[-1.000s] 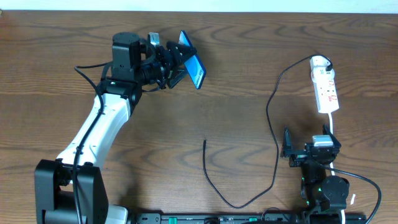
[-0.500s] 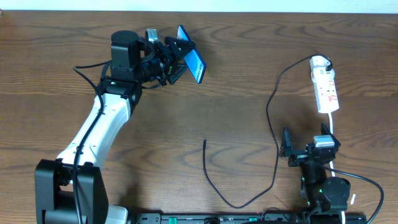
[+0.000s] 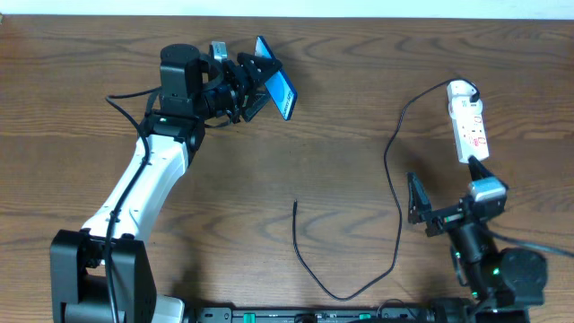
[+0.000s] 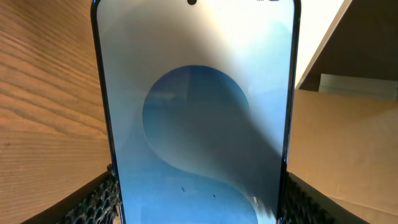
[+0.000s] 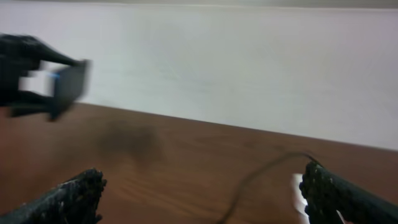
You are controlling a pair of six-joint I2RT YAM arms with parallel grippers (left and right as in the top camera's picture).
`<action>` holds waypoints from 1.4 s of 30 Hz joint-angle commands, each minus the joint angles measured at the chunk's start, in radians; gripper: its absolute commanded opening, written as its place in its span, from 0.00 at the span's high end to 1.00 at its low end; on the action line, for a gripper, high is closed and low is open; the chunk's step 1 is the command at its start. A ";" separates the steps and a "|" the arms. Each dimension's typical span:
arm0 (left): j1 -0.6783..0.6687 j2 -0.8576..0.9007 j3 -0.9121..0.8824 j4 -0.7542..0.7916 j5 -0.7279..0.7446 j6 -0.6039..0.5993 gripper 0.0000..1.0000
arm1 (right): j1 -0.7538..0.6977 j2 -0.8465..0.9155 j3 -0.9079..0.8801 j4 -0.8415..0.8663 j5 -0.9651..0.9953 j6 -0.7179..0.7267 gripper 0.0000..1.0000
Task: Plug charger to phone and switch on socket
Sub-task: 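Move the open right gripper toward the phone held by the left gripper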
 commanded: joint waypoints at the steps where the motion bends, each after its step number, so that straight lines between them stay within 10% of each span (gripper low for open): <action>1: 0.001 -0.028 0.009 0.014 0.009 -0.008 0.93 | 0.008 0.124 0.124 -0.018 -0.212 0.015 0.01; 24: -0.016 -0.028 0.009 -0.016 -0.039 -0.150 0.93 | 0.013 0.944 0.386 0.361 -0.698 0.293 0.01; 42: -0.129 -0.028 0.009 -0.108 -0.276 -0.187 0.93 | 0.052 1.029 0.385 0.430 -0.703 0.284 0.01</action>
